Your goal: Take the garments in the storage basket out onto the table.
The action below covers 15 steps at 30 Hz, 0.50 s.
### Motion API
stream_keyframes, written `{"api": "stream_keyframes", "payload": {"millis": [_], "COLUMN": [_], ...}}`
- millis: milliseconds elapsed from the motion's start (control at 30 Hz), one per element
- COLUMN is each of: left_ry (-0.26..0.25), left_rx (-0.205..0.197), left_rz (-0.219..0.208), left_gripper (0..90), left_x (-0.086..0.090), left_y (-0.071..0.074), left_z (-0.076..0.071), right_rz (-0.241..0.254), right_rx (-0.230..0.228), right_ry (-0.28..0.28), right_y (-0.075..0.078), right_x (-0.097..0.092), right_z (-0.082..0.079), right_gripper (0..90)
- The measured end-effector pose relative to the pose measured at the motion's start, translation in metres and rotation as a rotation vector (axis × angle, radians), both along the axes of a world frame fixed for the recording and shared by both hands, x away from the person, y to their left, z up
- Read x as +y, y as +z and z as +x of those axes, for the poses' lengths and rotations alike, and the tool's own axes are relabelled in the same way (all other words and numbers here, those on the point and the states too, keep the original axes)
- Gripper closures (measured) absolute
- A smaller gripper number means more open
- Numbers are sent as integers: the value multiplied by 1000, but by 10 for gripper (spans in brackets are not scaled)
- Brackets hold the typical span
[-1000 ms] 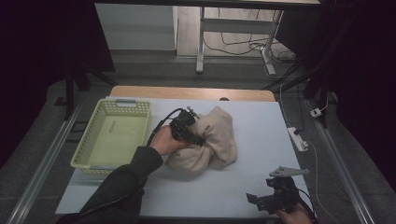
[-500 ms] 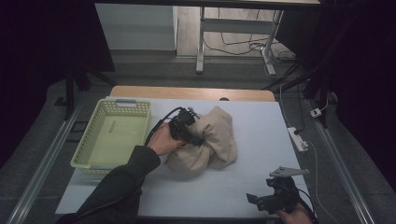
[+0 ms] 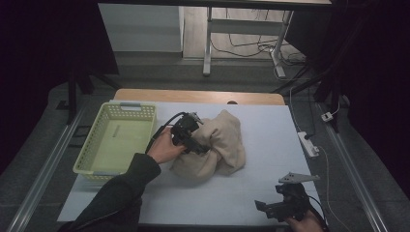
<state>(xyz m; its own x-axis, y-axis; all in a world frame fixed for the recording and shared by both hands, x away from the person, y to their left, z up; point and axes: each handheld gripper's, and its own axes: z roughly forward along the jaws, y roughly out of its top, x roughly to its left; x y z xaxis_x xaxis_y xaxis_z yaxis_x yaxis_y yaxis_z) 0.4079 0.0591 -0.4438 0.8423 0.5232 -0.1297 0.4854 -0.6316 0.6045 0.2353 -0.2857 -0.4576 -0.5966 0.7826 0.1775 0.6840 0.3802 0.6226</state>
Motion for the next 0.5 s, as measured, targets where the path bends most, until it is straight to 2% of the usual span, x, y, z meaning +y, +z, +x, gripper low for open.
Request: {"api": "stream_keyframes", "payload": {"millis": [100,300,500], "left_ry": [-14,-30,-23], "left_rx": [-3,-24,-27], "left_rz": [-20,-24,-45], "left_gripper": [0,0,0], "left_x": [3,10,17], "left_y": [1,3,8], "left_z": [-1,-5,-11], "right_rz": [0,1,0], "right_rx": [1,0,0], "right_ry": [0,0,1], "right_y": [0,0,-1], "right_x": [0,0,1], "right_z": [0,0,0], "right_gripper": [7,7,7]}}
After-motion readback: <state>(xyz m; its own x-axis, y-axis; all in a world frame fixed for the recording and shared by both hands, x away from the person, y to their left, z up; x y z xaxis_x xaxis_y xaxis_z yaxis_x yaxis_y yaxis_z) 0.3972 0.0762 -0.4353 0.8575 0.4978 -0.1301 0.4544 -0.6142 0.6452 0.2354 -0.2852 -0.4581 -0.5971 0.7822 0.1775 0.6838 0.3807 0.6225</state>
